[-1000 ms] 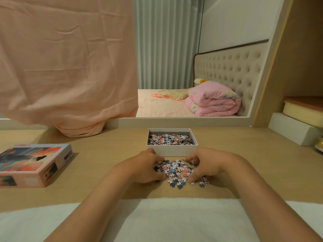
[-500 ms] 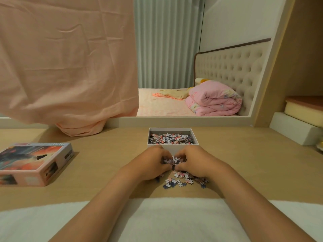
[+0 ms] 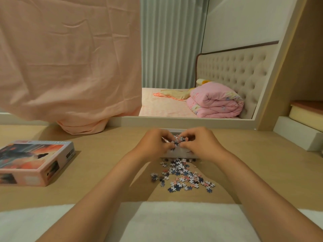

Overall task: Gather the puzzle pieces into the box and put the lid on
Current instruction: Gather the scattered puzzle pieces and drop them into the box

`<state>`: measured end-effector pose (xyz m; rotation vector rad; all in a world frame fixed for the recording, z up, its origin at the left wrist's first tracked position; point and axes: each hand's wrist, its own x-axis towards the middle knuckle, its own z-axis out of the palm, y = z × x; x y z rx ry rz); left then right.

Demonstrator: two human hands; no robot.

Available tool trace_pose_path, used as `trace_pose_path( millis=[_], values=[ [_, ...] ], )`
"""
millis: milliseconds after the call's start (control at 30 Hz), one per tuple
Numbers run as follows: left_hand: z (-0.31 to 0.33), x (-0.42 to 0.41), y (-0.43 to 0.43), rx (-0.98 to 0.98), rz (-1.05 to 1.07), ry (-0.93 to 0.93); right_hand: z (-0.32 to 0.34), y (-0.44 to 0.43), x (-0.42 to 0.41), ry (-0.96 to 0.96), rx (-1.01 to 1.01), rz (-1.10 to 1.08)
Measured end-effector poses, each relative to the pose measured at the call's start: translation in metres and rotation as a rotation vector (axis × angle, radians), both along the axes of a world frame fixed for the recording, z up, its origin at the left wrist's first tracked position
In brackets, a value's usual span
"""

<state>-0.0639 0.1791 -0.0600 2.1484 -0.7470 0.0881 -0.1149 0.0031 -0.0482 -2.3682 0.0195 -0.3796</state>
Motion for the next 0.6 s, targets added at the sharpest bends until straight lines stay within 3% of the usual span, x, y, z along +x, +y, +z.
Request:
trace_pose_path(
  millis=[167,367,500,600],
  values=[
    [0.010,0.028,-0.005,-0.081,0.078,-0.049,0.010,0.003,0.032,-0.071,0.081,-0.012],
    [-0.011,0.044,0.001,0.097,0.092,-0.136,-0.010,0.002,0.055,0.039,-0.030,0.048],
    [-0.012,0.045,0.002,0.130,0.055,-0.236,-0.013,0.000,0.052,0.002,-0.034,0.081],
    [-0.016,0.042,0.000,0.294,0.023,-0.322,-0.013,-0.005,0.050,0.016,-0.098,0.088]
  ],
)
